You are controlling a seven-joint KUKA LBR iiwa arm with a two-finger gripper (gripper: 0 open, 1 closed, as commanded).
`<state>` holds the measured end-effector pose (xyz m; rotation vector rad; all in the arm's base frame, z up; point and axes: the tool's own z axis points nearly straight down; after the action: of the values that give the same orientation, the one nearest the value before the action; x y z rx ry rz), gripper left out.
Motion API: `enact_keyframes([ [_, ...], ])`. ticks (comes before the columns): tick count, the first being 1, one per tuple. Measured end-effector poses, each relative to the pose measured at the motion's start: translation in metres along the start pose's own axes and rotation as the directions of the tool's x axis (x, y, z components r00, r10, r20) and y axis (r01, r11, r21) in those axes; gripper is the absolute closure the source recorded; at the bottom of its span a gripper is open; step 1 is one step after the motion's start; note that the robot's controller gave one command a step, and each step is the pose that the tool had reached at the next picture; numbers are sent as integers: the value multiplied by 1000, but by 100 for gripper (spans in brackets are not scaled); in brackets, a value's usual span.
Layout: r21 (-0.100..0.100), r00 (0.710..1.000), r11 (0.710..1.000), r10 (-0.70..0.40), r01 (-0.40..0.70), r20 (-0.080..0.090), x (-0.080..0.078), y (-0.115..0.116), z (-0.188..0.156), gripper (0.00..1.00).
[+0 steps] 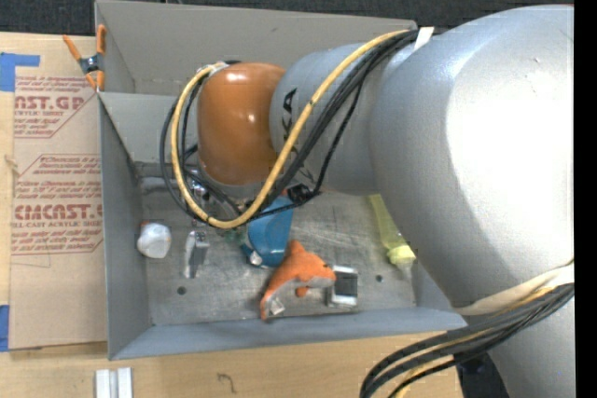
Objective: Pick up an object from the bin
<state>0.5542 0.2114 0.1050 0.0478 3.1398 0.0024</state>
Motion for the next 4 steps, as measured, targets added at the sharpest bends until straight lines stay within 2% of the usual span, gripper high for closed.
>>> enact_keyframes([
  [1,0,1000,1000,0,0,0,0,0,0,0],
  [2,0,999,999,-39,39,2,-8,18,17,0],
  [3,1,999,999,-40,40,7,24,27,33,100],
  [4,1,999,999,-40,40,7,24,27,33,100],
])
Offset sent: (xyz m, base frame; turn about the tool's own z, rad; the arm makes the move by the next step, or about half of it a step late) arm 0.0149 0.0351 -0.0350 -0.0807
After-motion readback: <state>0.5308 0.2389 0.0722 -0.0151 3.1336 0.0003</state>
